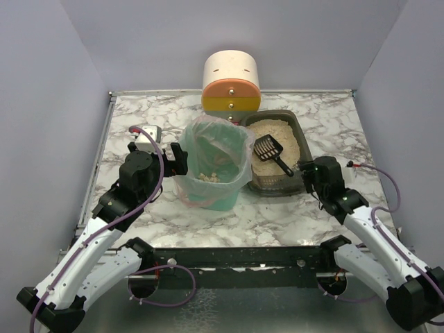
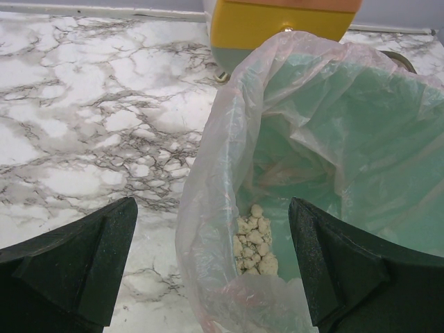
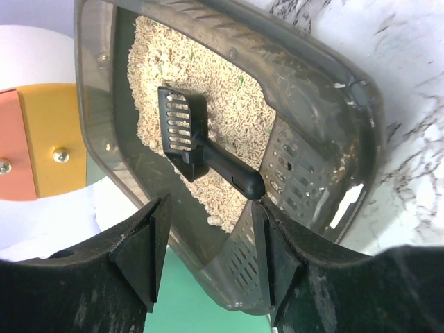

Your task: Clean the litter box

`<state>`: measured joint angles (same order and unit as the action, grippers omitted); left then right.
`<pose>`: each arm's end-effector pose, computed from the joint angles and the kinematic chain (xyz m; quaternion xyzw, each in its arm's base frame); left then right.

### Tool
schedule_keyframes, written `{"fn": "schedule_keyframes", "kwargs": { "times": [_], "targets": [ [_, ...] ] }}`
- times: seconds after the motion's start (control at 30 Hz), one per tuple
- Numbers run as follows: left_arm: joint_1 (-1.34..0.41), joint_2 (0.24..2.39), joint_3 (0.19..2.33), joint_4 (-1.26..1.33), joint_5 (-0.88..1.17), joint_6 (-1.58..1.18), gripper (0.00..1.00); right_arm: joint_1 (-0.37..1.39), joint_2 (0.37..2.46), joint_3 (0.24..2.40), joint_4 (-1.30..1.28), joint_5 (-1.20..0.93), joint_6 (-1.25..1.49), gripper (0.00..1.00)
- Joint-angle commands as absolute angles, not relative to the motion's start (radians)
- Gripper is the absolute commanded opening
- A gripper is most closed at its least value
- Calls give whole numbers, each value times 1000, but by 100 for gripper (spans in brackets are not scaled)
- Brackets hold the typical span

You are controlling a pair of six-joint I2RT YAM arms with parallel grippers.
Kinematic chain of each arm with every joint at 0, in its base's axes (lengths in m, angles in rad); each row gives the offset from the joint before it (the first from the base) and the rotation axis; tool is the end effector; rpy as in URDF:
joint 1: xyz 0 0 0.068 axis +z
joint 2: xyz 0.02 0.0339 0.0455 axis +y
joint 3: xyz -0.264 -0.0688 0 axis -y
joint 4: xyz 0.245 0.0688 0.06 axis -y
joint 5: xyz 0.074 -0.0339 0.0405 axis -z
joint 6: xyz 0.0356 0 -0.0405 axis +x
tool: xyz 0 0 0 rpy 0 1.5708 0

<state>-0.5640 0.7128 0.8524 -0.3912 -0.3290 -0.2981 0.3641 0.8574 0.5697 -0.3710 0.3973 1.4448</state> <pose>0.1404 -0.0752 0.3528 0.0039 0.7860 -0.1350 0.6033 0.1765 0.0525 0.2358 0.5273 0.7100 0.2299 0.4061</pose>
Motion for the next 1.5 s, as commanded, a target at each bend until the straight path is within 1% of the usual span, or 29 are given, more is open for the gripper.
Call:
{"fn": "schedule_keyframes", "kwargs": {
  "times": [0.0, 0.2, 0.33, 0.43, 0.53, 0.67, 0.77, 0.87, 0.9, 0.97, 1.03, 1.2, 1.27, 1.4, 1.47],
  "targets": [
    [-558, 712, 861, -385, -309, -305, 99, 357, 775, 570, -490, 495, 1377, 56],
    [-558, 703, 859, -384, -310, -306, 99, 357, 690, 587, -505, 489, 1238, 56],
    [-558, 697, 862, -384, -310, -304, 99, 357, 664, 611, -493, 450, 1085, 60],
    [-558, 690, 867, -388, -317, -304, 99, 356, 663, 663, -491, 417, 923, 61],
    [-558, 689, 920, -419, -293, -324, 99, 357, 696, 767, -521, 369, 764, 62],
    [-558, 706, 998, -467, -254, -333, 99, 356, 793, 927, -598, 269, 553, 70],
    [-558, 736, 1064, -523, -232, -329, 99, 356, 897, 1063, -701, 195, 466, 77],
    [-558, 770, 1119, -569, -196, -323, 99, 357, 993, 1180, -794, 159, 401, 86],
    [-558, 778, 1135, -581, -185, -320, 99, 357, 1018, 1208, -815, 162, 380, 90],
    [-559, 795, 1163, -609, -172, -316, 99, 357, 1055, 1253, -848, 184, 347, 94],
    [-558, 811, 1189, -637, -163, -315, 99, 359, 1086, 1291, -878, 215, 316, 100],
    [-558, 859, 1257, -703, -146, -310, 99, 393, 1137, 1372, -920, 289, 276, 100],
    [-558, 884, 1279, -720, -139, -310, 99, 466, 1167, 1417, -938, 384, 277, 100],
    [-558, 929, 1305, -730, -123, -321, 99, 679, 1286, 1550, -1029, 572, 303, 100],
    [-558, 942, 1311, -731, -112, -330, 99, 721, 1328, 1598, -1050, 569, 309, 100]
  ]
}}
